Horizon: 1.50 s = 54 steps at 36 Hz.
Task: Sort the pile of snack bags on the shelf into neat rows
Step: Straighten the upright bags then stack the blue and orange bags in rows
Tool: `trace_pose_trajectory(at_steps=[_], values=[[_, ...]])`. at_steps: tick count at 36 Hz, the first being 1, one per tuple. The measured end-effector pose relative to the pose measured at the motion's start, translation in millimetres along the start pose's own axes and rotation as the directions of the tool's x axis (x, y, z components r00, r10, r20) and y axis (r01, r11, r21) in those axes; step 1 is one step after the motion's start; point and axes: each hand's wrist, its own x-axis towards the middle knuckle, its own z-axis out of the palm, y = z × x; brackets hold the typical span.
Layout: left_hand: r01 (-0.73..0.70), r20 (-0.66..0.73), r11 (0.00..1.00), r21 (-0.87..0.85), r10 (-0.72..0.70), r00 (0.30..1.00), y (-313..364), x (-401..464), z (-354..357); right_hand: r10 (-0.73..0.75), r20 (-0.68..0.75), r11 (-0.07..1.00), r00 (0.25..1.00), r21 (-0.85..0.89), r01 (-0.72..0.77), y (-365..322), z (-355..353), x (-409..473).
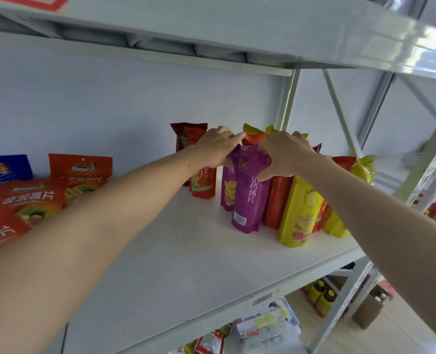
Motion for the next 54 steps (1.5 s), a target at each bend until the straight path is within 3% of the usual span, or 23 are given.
trace_pose_trajectory(at_steps=[7, 16, 25, 31, 40, 45, 49, 54], values=[[0.004, -0.010, 1.000, 0.016, -0.004, 1.000, -2.9, 11.0, 3.2, -0.031, -0.009, 0.994, 0.999, 0.108, 0.032, 4.8, 0.7, -0.6], [0.083, 0.068, 0.964, -0.252, -0.068, 0.995, -14.1, -12.8, -10.1, -0.062, -0.094, 0.962, 0.994, 0.260, 0.084, 0.2, -2.8, -2.0], [0.286, 0.185, 0.924, -0.252, -0.244, 0.952, -67.1, -69.2, -30.2, -0.200, -0.065, 0.834, 0.978, 0.513, 0.204, -30.7, -15.1, 5.4], [0.346, 0.153, 0.882, -0.319, -0.312, 0.938, -101.7, -96.6, -18.0, -0.251, -0.087, 0.705, 0.964, 0.666, 0.244, -67.2, -13.9, 24.5], [0.364, 0.071, 0.859, -0.359, -0.364, 0.929, -137.0, -97.9, 7.4, -0.316, -0.124, 0.630, 0.941, 0.714, 0.306, -106.5, -16.8, 57.5], [0.360, 0.117, 0.836, -0.414, -0.343, 0.932, -141.4, -96.5, 6.7, -0.341, -0.128, 0.623, 0.931, 0.711, 0.326, -109.6, -12.3, 62.3], [0.447, 0.207, 0.755, -0.480, -0.398, 0.894, -144.0, -97.4, 4.6, -0.393, -0.084, 0.625, 0.916, 0.706, 0.333, -106.8, -10.6, 59.4], [0.585, 0.347, 0.549, -0.598, -0.481, 0.806, -140.8, -93.1, 0.6, -0.381, -0.099, 0.578, 0.919, 0.751, 0.320, -107.8, -1.4, 53.0]])
